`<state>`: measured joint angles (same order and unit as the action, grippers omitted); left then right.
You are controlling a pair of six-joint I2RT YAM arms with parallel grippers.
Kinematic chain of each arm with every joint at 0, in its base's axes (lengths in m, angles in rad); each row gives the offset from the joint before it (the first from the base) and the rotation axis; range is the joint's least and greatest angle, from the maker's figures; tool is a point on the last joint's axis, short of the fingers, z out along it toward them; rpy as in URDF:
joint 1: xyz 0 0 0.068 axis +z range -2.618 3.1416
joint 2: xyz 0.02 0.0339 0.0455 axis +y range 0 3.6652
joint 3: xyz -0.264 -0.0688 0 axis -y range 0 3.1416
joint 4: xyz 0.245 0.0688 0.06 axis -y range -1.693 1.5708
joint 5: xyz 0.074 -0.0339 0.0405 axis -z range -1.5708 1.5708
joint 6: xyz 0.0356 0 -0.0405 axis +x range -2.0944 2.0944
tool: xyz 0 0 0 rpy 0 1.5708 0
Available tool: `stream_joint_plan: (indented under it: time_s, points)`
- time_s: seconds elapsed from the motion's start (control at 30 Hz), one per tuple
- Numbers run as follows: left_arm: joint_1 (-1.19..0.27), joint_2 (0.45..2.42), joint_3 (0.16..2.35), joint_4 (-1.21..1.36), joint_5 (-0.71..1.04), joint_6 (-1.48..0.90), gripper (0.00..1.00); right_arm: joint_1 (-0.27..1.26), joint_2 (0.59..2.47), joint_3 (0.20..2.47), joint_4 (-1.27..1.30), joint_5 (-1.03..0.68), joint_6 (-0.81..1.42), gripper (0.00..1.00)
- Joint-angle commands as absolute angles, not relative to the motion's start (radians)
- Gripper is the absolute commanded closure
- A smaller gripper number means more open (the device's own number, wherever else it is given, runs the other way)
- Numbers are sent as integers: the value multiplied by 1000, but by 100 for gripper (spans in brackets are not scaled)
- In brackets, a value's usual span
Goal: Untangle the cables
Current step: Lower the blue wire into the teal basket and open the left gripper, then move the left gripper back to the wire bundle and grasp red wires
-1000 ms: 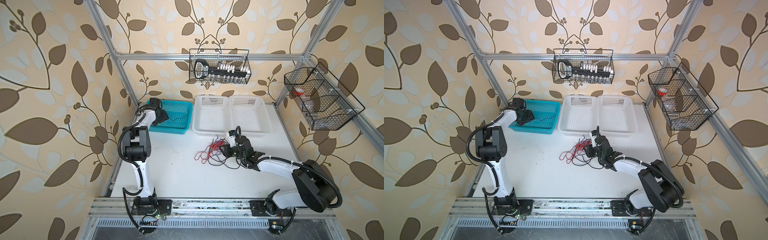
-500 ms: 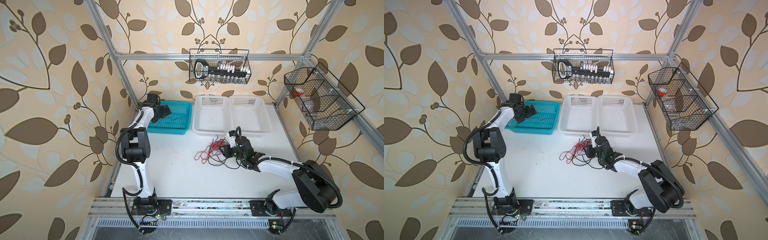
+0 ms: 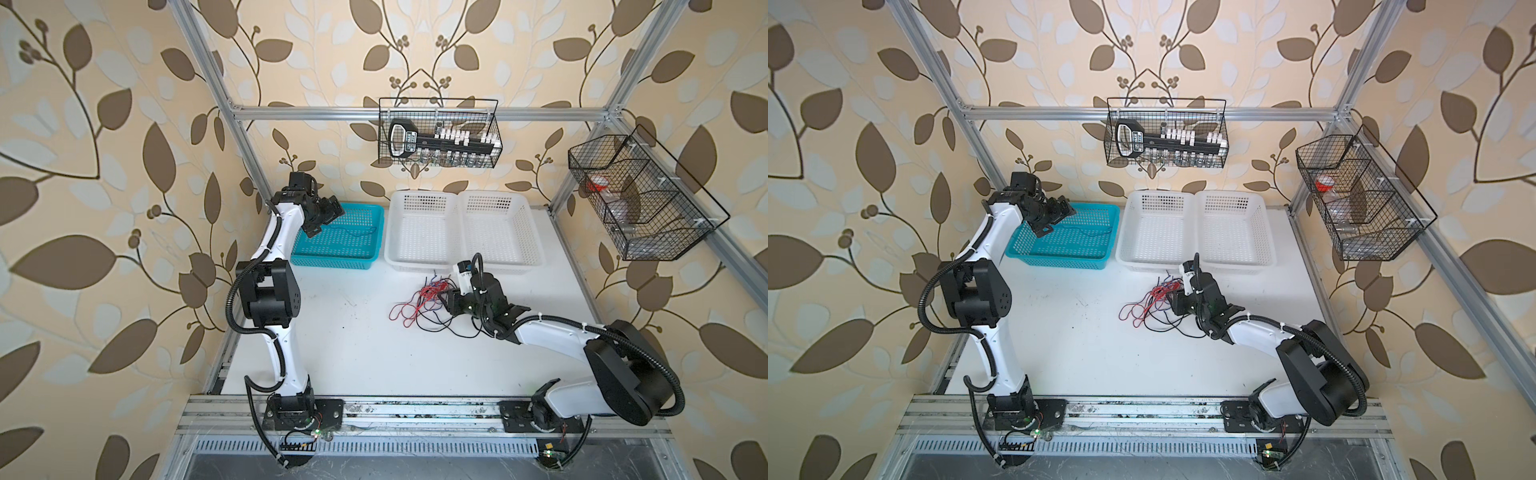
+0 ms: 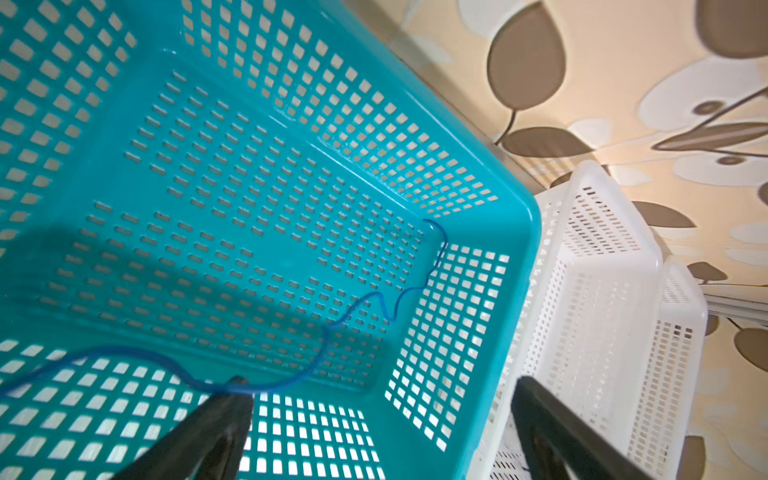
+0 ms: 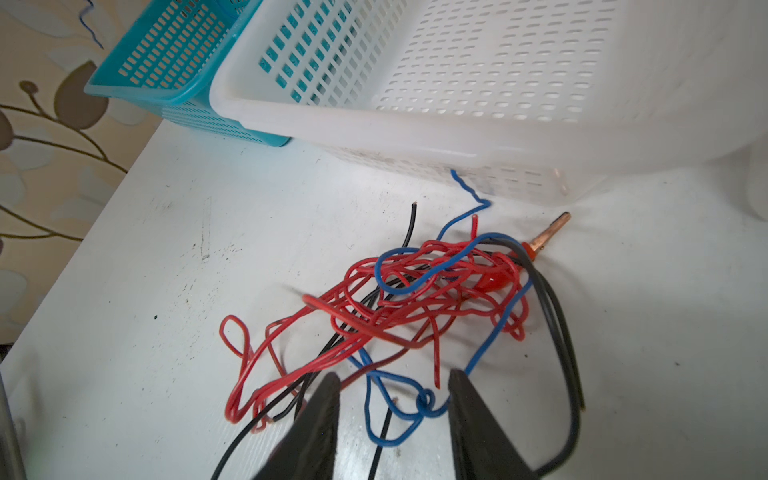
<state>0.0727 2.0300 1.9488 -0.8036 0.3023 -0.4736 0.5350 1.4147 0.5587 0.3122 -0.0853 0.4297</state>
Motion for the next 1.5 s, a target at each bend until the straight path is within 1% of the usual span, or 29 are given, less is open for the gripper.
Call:
stream_joint_plan:
  time_s: [0.0, 0.17, 0.27, 0.37, 0.5, 0.57, 0.7, 0.87, 1.03, 1.1, 1.23, 1.47]
  points:
    - [70, 1997, 1951, -883, 249, -456, 1, 543, 1389, 544, 325, -80, 433, 57]
    - [69, 1999, 1940, -921, 213, -428, 1, 545, 1396, 551, 331, -86, 437, 57]
    - [71, 1990, 1909, -901, 244, -426, 1, 549, 1397, 553, 334, -88, 439, 57]
    - [64, 1938, 1828, -818, 284, -433, 1, 554, 1391, 553, 328, -89, 436, 57]
    - [39, 1822, 1685, -659, 335, -443, 1, 555, 1372, 556, 307, -88, 428, 56]
    - [13, 1764, 1623, -603, 330, -443, 1, 554, 1361, 558, 289, -89, 424, 57]
    - [-76, 1651, 1505, -528, 289, -416, 1, 555, 1319, 555, 247, -93, 434, 57]
    - [-212, 1523, 1346, -431, 230, -403, 1, 554, 1258, 553, 133, -6, 443, 59]
    - [-330, 1402, 1181, -326, 213, -402, 1, 542, 1228, 536, 65, -3, 455, 60]
    - [-370, 1370, 1124, -284, 214, -410, 1, 540, 1228, 523, 73, -20, 466, 60]
    - [-466, 1329, 1039, -207, 238, -417, 2, 538, 1261, 494, 135, -64, 503, 65]
    - [-615, 1337, 1016, -237, 171, -359, 3, 541, 1381, 491, 278, -111, 541, 65]
